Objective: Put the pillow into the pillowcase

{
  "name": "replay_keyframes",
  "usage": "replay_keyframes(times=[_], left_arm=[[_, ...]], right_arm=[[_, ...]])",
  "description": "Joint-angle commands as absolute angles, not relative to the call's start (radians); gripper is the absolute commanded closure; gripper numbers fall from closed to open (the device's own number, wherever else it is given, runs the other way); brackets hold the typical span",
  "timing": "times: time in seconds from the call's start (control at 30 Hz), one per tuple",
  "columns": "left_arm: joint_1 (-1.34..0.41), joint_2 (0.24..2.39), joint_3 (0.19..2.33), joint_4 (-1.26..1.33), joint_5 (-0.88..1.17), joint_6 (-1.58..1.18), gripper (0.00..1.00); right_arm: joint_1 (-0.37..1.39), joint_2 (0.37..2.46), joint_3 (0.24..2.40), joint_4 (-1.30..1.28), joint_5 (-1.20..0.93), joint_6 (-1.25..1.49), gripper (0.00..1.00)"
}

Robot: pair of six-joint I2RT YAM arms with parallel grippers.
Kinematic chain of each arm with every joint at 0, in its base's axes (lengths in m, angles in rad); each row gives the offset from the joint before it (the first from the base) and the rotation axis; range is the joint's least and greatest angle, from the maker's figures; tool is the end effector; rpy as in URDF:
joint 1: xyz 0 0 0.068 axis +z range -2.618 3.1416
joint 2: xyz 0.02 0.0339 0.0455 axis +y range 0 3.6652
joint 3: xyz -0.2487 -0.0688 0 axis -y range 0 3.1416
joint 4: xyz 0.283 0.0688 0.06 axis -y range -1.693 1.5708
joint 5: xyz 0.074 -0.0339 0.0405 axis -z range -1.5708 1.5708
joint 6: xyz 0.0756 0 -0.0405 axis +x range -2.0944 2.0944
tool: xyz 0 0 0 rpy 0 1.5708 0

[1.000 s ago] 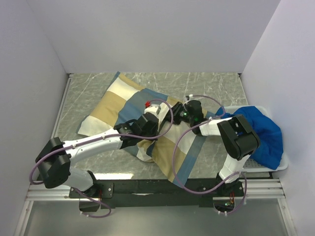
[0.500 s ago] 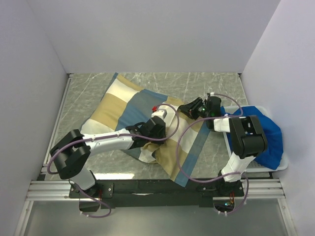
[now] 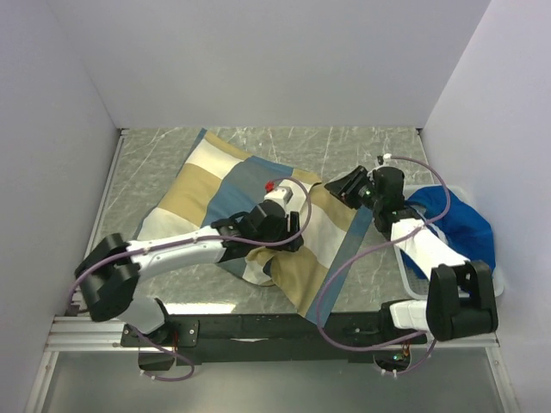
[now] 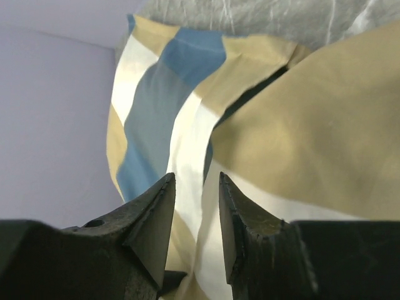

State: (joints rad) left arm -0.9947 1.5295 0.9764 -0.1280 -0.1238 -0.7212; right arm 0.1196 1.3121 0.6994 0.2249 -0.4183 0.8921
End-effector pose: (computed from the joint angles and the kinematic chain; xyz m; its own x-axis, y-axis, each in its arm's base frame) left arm 0.2245 -0.3285 0.1705 -0.7726 -0.0135 -0.6348 0.3592 0.8150 -0.4546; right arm 0.3487 0.0728 0.1862 -0.6112 0.6429 -0.4616 -0.0106 0.5765 0.8170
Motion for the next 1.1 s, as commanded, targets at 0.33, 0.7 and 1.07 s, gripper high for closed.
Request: replay_keyframes(times=[0.33, 0.7, 1.07], left_arm=[[-0.999, 1.019, 0.822, -0.249, -0.291, -0.876, 0.22], [-0.999, 0.689, 0.632, -0.33, -0.373, -0.971, 0.14], [-0.997, 0.604, 0.568, -0.307, -0.376, -0.973, 0.12]], right_arm=[[0.409, 0.866, 0.577, -0.057, -0.216, 0.724, 0.45], [0.428, 0.514, 0.477, -0.306, -0.178, 0.66, 0.14], [0.428, 0.391, 0.414, -0.382, -0.149, 0.677, 0.0]])
